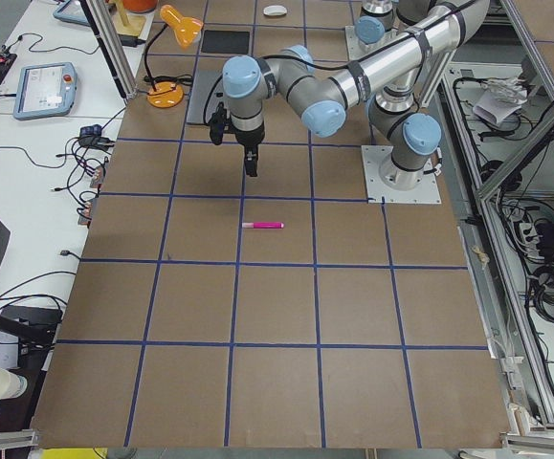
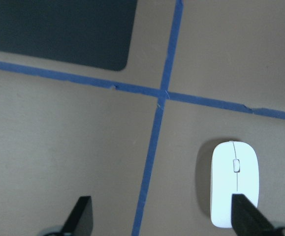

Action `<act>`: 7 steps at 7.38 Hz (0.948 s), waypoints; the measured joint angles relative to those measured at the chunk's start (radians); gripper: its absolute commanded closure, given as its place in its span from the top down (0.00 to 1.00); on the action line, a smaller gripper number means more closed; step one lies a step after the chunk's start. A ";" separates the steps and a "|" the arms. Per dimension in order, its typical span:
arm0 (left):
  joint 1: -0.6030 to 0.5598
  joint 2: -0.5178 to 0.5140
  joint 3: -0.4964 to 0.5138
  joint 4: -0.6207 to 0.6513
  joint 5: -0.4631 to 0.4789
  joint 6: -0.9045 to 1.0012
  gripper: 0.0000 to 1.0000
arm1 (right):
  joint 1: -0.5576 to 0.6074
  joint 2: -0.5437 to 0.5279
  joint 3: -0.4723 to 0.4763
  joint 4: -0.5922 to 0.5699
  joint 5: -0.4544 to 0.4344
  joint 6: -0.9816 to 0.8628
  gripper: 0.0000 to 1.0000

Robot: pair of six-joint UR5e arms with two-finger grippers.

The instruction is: Place pen and mouse around notebook

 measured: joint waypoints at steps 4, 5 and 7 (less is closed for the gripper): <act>0.063 -0.119 -0.141 0.323 0.061 0.091 1.00 | -0.151 0.203 0.035 -0.204 -0.007 -0.186 1.00; 0.074 -0.139 -0.194 0.417 0.068 0.095 1.00 | -0.163 0.226 0.036 -0.230 -0.009 -0.212 1.00; 0.081 -0.171 -0.238 0.489 0.071 0.091 1.00 | -0.168 0.253 0.037 -0.244 -0.014 -0.227 1.00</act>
